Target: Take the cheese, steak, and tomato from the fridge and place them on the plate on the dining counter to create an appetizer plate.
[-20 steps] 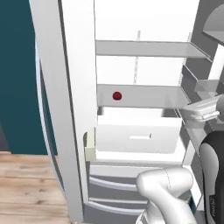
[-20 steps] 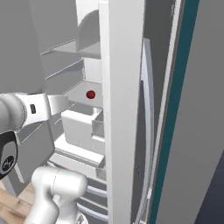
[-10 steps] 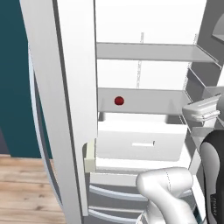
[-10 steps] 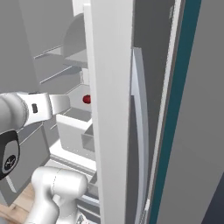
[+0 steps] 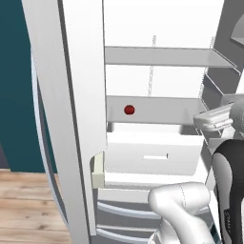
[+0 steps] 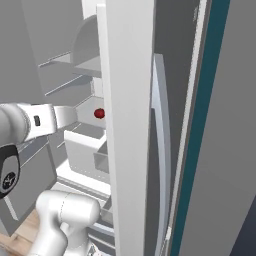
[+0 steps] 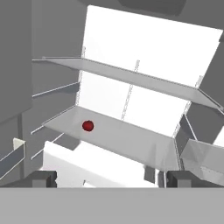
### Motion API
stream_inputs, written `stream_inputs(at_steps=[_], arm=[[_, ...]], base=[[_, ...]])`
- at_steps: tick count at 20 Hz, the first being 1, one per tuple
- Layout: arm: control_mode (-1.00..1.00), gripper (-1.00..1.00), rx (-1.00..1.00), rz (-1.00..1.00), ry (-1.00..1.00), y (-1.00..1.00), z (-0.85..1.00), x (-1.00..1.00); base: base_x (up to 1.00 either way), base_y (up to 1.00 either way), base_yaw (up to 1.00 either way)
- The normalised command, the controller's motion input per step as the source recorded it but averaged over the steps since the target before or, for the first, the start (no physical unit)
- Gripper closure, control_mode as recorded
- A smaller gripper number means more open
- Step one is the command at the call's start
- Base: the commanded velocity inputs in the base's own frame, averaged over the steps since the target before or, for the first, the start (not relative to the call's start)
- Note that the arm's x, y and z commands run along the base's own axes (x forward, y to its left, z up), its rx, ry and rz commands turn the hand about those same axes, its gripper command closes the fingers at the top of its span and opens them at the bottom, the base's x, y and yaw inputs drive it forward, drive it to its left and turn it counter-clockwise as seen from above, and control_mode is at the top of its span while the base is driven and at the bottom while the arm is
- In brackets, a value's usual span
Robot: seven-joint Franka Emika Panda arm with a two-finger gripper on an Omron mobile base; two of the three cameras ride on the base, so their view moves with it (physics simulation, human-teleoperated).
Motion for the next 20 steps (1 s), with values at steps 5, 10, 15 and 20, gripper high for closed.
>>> stream_inputs(at_steps=[5, 10, 15, 20], arm=[[-1.00, -1.00, 0.00, 0.00, 0.14, 0.45, -0.02, 0.23], [-1.00, -1.00, 0.00, 0.00, 0.16, 0.44, -0.04, 0.22], [-1.00, -1.00, 0.01, 0.00, 0.05, -0.02, -0.23, 0.14], [-1.00, -1.00, 0.13, 0.00, 0.01, -0.03, -0.61, 0.17]], base=[[0.00, 0.00, 0.00], [0.00, 0.00, 0.00], [0.00, 0.00, 0.00], [0.00, 0.00, 0.00]])
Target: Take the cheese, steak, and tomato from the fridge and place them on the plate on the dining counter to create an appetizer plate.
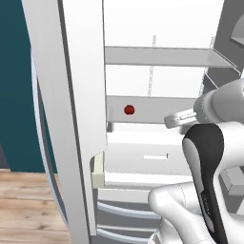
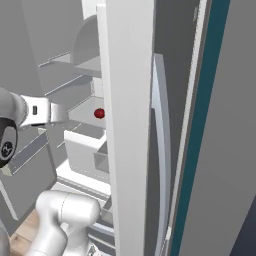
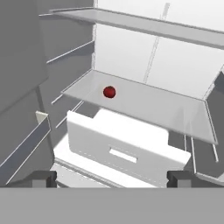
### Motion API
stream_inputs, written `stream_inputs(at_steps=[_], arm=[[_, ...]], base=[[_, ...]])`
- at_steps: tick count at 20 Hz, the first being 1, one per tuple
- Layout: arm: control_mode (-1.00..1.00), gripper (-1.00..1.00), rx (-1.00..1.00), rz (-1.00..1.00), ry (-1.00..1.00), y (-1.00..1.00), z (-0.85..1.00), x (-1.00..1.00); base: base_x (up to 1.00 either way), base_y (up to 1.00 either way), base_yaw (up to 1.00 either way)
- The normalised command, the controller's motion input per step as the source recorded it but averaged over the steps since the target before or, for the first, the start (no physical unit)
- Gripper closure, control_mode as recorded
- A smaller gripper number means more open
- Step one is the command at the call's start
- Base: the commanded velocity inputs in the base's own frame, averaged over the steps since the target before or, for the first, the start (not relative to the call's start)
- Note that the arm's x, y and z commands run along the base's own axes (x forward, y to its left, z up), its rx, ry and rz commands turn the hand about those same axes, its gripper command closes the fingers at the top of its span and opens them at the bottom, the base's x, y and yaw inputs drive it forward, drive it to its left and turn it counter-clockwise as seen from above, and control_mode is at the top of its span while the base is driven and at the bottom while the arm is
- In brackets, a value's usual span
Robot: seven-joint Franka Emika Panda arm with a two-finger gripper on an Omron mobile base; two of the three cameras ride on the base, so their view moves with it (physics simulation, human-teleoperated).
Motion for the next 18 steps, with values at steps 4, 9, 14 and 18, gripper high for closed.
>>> stream_inputs(at_steps=[4, 9, 14, 18], arm=[[-1.00, -1.00, 0.13, 0.00, 0.03, 0.00, -0.61, 0.45], [-1.00, -1.00, 0.15, 0.00, 0.11, 0.00, -0.17, 0.70], [-1.00, -1.00, 0.03, 0.00, 0.07, 0.00, -0.05, 0.58], [-1.00, -1.00, 0.00, -0.01, 0.05, 0.00, -0.19, 0.48]], base=[[0.00, 0.00, 0.00], [0.00, 0.00, 0.00], [0.00, 0.00, 0.00], [0.00, 0.00, 0.00]])
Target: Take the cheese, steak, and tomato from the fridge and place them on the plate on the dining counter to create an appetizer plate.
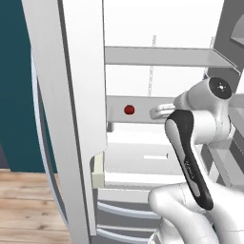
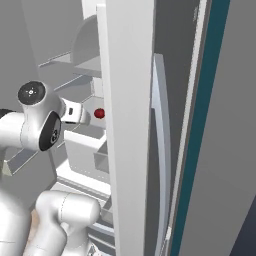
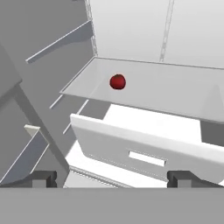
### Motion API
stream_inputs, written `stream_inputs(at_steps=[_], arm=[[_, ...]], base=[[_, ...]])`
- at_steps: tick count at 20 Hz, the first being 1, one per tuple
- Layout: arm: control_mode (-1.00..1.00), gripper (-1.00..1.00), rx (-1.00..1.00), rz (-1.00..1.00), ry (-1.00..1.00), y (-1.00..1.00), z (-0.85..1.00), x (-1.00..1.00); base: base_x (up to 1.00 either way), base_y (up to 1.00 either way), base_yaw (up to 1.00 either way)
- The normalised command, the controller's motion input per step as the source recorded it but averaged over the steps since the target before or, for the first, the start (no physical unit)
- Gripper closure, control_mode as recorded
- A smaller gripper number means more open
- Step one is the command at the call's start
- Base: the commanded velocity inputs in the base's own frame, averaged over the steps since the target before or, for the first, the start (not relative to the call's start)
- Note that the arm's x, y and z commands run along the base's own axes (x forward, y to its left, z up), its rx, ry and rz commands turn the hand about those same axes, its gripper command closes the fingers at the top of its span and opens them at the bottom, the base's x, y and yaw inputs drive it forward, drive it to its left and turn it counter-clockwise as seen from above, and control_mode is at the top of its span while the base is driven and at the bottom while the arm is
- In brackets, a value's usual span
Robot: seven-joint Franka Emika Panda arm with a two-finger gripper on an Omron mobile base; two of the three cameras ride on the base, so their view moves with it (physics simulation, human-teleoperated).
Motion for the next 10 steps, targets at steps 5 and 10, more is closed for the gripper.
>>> stream_inputs(at_steps=[5, 10], arm=[[-1.00, -1.00, 0.00, 0.00, -0.02, 0.00, -0.38, 0.28], [-1.00, -1.00, 0.00, 0.00, -0.11, 0.08, -0.38, 0.27]], base=[[0.00, 0.00, 0.00], [0.00, 0.00, 0.00]])
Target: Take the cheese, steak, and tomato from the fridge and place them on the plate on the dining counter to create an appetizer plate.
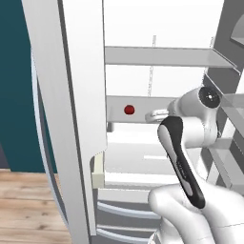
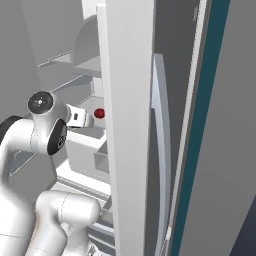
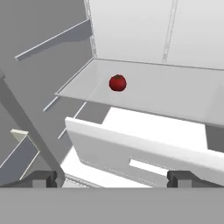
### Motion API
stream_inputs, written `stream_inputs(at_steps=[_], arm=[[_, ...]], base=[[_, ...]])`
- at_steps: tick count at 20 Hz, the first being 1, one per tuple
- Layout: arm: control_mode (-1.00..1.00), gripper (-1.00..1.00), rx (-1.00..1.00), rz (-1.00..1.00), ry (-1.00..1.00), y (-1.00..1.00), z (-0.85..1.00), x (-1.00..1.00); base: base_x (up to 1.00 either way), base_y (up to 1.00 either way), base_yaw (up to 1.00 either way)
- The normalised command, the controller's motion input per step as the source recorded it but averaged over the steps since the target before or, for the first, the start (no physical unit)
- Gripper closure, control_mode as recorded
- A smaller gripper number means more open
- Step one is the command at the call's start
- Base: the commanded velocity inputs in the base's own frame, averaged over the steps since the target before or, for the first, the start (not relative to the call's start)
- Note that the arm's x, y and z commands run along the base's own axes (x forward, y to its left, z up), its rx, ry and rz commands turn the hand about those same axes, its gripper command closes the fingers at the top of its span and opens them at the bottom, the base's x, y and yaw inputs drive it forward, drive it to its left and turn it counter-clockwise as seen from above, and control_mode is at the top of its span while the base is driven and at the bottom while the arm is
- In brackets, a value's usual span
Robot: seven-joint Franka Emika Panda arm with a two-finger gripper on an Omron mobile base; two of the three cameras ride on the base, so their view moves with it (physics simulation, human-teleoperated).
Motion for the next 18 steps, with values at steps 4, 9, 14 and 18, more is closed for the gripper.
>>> stream_inputs(at_steps=[4, 9, 14, 18], arm=[[-1.00, -1.00, 0.00, 0.00, -0.01, 0.09, -0.24, 0.47], [-1.00, -1.00, 0.00, 0.00, 0.03, 0.04, -0.04, 0.54], [-1.00, -1.00, 0.00, 0.00, 0.07, 0.03, -0.01, 0.59], [-1.00, -1.00, 0.00, 0.00, 0.03, 0.06, -0.20, 0.51]], base=[[0.00, 0.00, 0.00], [0.00, 0.00, 0.00], [0.00, 0.00, 0.00], [0.00, 0.00, 0.00]])
